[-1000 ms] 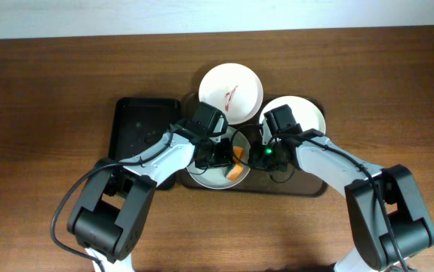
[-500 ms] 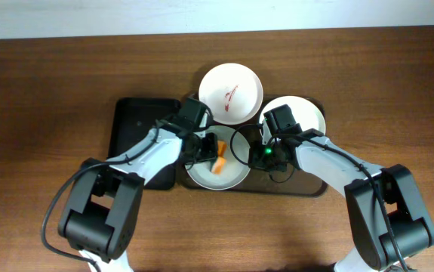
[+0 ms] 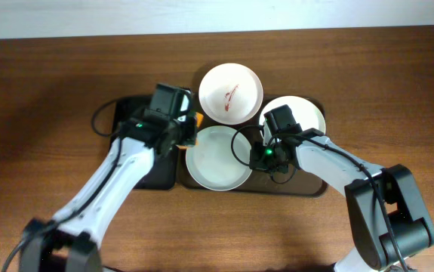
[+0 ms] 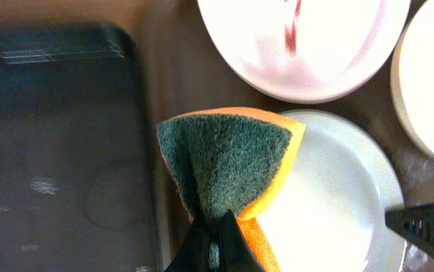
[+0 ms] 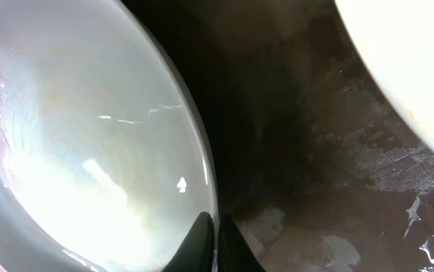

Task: Clean dirty plates on tray and stack at the side
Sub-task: 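Move the sponge back over the black tray with left gripper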

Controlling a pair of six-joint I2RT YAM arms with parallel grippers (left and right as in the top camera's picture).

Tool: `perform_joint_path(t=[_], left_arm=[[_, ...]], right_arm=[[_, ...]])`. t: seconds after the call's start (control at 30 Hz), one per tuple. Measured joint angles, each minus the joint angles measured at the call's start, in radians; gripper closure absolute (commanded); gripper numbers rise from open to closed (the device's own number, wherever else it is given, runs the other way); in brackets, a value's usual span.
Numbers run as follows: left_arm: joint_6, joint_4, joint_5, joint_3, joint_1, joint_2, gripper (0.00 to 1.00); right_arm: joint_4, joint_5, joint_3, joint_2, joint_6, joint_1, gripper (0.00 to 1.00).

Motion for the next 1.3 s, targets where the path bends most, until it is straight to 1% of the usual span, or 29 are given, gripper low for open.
perform_joint_path(t=[0.07,0.2,0.33,0.53,0.57,0.6,0.63,0.7,0.77,0.87,1.03,1.1,1.13,1.17,1.2,1.23,1.3], left_arm=[[0.013,-0.019,-0.053,0.003,0.017,-0.041,1.0],[0.023,-0.071,-0.137,0.006,0.082,-0.025,1.0],[0.023,-0.073,-0.172,0.006,0.146,0.074,1.0],[0.024,-0.085,-0.18,0.006,0.151,0.228,1.0],[0.024,-0.09,-0.18,0.006,0.151,0.243,0.96],[0.024,-0.094,-0.18,0.006,0.151,0.25,0.78],[0.028,-0.096,-0.18,0.006,0.151,0.253,0.67],[0.034,-0.101,-0.18,0.006,0.151,0.256,0.61],[0.037,-0.103,-0.183,0.006,0.151,0.256,0.54],[0.039,-0.094,-0.184,0.006,0.151,0.256,0.51],[0.041,-0.051,-0.183,0.006,0.151,0.266,0.5],[0.041,-0.026,-0.183,0.006,0.151,0.282,0.53],[0.041,-0.014,-0.184,0.006,0.151,0.294,0.59],[0.041,-0.004,-0.183,0.006,0.151,0.304,0.69],[0.044,0.011,-0.183,0.006,0.151,0.314,0.87],[0.045,0.024,-0.183,0.006,0.151,0.322,1.0],[0.039,0.045,-0.184,0.006,0.151,0.328,1.0]], right_arm=[[0.0,0.0,0.0,0.0,0.0,0.0,0.95],[0.0,0.0,0.0,0.0,0.0,0.0,0.95],[0.0,0.0,0.0,0.0,0.0,0.0,0.95],[-0.004,0.0,0.0,0.0,-0.001,0.0,0.95],[-0.004,0.0,0.0,0.0,0.0,0.0,0.95],[-0.004,0.0,0.0,0.0,-0.001,0.0,0.95],[-0.004,0.0,0.0,0.0,-0.001,0.0,0.95],[-0.004,0.0,0.0,0.0,-0.001,0.0,0.95],[-0.005,0.0,0.0,0.0,0.0,0.0,0.95],[-0.005,0.0,0.0,0.0,-0.001,0.0,0.95],[-0.006,0.0,0.0,0.0,-0.002,0.0,0.95],[-0.007,0.0,0.0,0.0,-0.001,0.0,0.95],[-0.007,0.0,0.0,0.0,-0.001,0.0,0.95],[-0.007,0.0,0.0,0.0,-0.001,0.0,0.95],[-0.007,0.0,0.0,0.0,-0.001,0.0,0.95],[-0.007,0.0,0.0,0.0,-0.001,0.0,0.95],[-0.007,0.0,0.0,0.0,-0.001,0.0,0.95]])
